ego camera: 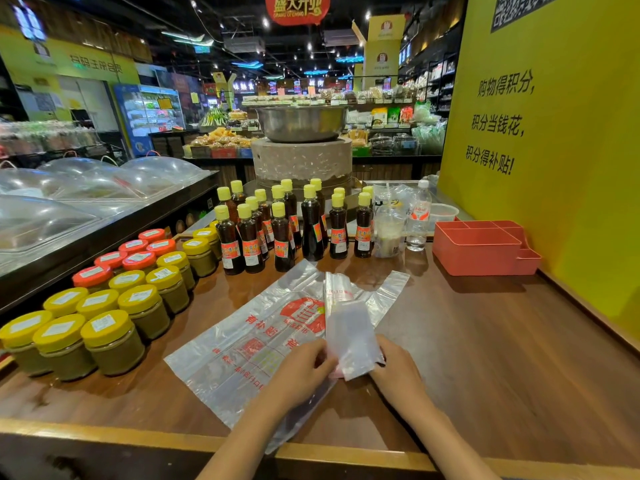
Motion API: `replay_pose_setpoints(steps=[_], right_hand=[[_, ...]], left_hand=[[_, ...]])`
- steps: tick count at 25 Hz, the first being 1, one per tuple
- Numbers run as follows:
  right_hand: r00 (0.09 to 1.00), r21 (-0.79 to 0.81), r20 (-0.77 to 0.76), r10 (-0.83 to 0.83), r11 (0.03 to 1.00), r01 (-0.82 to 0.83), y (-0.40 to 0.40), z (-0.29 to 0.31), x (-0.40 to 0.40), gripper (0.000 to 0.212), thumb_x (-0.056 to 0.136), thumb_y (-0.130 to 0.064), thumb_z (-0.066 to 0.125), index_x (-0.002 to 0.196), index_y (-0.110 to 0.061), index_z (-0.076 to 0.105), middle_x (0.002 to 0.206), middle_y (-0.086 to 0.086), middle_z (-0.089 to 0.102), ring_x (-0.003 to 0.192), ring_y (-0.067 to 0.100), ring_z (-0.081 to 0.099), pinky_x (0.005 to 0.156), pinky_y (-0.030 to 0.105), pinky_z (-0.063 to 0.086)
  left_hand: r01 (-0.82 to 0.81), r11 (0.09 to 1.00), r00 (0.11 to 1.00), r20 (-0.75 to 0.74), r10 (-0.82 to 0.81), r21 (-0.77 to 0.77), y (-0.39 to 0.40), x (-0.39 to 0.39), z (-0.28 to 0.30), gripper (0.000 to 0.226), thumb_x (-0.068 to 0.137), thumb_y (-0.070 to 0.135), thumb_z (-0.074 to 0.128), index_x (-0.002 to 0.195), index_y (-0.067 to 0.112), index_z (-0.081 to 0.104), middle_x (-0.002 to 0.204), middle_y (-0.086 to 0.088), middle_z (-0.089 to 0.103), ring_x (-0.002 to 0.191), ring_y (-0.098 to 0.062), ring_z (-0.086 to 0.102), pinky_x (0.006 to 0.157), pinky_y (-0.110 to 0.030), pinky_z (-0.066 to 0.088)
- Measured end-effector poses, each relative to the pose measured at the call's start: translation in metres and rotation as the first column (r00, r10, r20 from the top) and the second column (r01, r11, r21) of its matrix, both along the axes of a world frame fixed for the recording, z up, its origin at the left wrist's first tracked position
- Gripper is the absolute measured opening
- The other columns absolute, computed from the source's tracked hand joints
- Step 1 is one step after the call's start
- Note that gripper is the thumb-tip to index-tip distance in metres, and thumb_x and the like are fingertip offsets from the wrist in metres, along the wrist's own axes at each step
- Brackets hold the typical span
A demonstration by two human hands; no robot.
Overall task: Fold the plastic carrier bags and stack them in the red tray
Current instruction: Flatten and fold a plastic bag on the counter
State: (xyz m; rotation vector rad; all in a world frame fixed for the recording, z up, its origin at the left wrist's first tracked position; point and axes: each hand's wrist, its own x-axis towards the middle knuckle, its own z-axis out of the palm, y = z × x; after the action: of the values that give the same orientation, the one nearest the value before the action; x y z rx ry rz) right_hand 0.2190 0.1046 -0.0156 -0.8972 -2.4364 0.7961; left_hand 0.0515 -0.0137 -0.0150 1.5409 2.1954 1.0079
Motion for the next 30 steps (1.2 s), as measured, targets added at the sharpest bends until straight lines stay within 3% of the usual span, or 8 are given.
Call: replay_pose_setpoints(steps=[2, 4, 7, 12, 17, 20, 24, 30], right_hand=[[0.987, -0.157, -0.157, -0.042, 0.987, 0.016, -0.001, -0.002, -0.003, 0.018, 0.095, -0.028, 0.064, 0.102, -0.044, 0.060, 0.087, -0.025, 0.065, 0.084, -0.004, 0.062, 0.069, 0.010, 0.046], [0.977, -0.153, -0.211, -0.026, 0.988, -0.006, -0.003, 0.000, -0.004, 0.021, 0.092, -0.022, 0.066, 0.097, -0.042, 0.064, 0.083, -0.022, 0.069, 0.084, 0.000, 0.064, 0.069, 0.015, 0.048], [0.965, -0.180, -0.257, -0.049, 0.984, 0.002, -0.001, 0.000, -0.002, 0.032, 0.092, -0.015, 0.068, 0.088, -0.046, 0.064, 0.078, -0.022, 0.070, 0.083, -0.005, 0.064, 0.071, 0.012, 0.048], [0.975, -0.126, -0.173, -0.139, 0.985, 0.118, -0.005, -0.006, -0.005, 0.022, 0.090, -0.031, 0.070, 0.109, -0.038, 0.064, 0.082, -0.016, 0.071, 0.085, 0.001, 0.065, 0.079, 0.024, 0.053], [0.973, -0.022, -0.167, -0.158, 0.987, 0.156, -0.010, -0.006, -0.002, 0.009, 0.089, -0.029, 0.071, 0.087, -0.036, 0.065, 0.070, -0.016, 0.065, 0.078, 0.000, 0.061, 0.068, 0.022, 0.049], [0.987, 0.075, -0.106, -0.120, 0.989, 0.128, -0.010, -0.009, -0.003, 0.002, 0.090, -0.036, 0.069, 0.088, -0.037, 0.070, 0.077, -0.019, 0.060, 0.084, 0.003, 0.055, 0.079, 0.024, 0.042], [0.995, 0.160, -0.092, -0.033, 0.986, 0.047, -0.003, -0.015, -0.006, 0.018, 0.095, -0.034, 0.064, 0.110, -0.039, 0.073, 0.088, -0.017, 0.050, 0.092, 0.004, 0.044, 0.083, 0.017, 0.032], [0.990, 0.370, 0.107, 0.094, 0.920, -0.127, 0.013, -0.006, -0.026, 0.039, 0.095, -0.036, 0.045, 0.126, -0.033, 0.068, 0.113, -0.012, 0.057, 0.109, 0.007, 0.044, 0.101, 0.029, 0.035]], left_hand=[[-0.050, 0.997, 0.999, 0.004, 0.050, 0.066, 0.001, 0.003, -0.007, 0.011, 0.095, 0.039, 0.059, 0.087, 0.030, 0.059, 0.083, 0.010, 0.063, 0.078, -0.006, 0.059, 0.076, -0.036, 0.054], [-0.097, 0.987, 0.995, 0.045, 0.092, 0.131, -0.002, 0.007, -0.011, 0.004, 0.094, 0.036, 0.061, 0.095, 0.035, 0.058, 0.085, 0.011, 0.062, 0.080, -0.003, 0.057, 0.071, -0.028, 0.052], [-0.123, 0.981, 0.988, 0.113, 0.106, 0.150, -0.005, 0.010, -0.012, 0.034, 0.095, 0.034, 0.062, 0.124, 0.043, 0.046, 0.089, 0.012, 0.062, 0.083, 0.000, 0.060, 0.074, -0.022, 0.052], [-0.173, 0.973, 0.979, 0.132, 0.153, 0.155, -0.005, 0.012, -0.014, 0.029, 0.098, 0.035, 0.059, 0.121, 0.040, 0.041, 0.090, 0.014, 0.065, 0.086, 0.001, 0.065, 0.080, -0.021, 0.057], [-0.097, 0.980, 0.995, -0.020, 0.102, 0.171, -0.003, 0.006, -0.017, 0.005, 0.094, 0.043, 0.058, 0.095, 0.038, 0.057, 0.092, 0.017, 0.061, 0.090, 0.000, 0.057, 0.077, -0.024, 0.051], [-0.040, 0.988, 0.987, -0.148, 0.062, 0.149, 0.000, 0.002, -0.022, 0.014, 0.094, 0.039, 0.059, 0.106, 0.034, 0.063, 0.108, 0.018, 0.055, 0.105, 0.002, 0.047, 0.089, -0.023, 0.044], [0.003, 0.994, 0.980, -0.196, 0.018, 0.110, 0.000, 0.000, -0.026, 0.025, 0.098, 0.041, 0.055, 0.120, 0.034, 0.066, 0.130, 0.019, 0.051, 0.123, 0.003, 0.040, 0.105, -0.023, 0.036], [-0.011, 0.994, 0.989, -0.145, 0.027, 0.110, -0.001, 0.001, -0.025, 0.022, 0.096, 0.037, 0.058, 0.115, 0.034, 0.068, 0.127, 0.021, 0.051, 0.122, 0.004, 0.042, 0.102, -0.017, 0.035]])
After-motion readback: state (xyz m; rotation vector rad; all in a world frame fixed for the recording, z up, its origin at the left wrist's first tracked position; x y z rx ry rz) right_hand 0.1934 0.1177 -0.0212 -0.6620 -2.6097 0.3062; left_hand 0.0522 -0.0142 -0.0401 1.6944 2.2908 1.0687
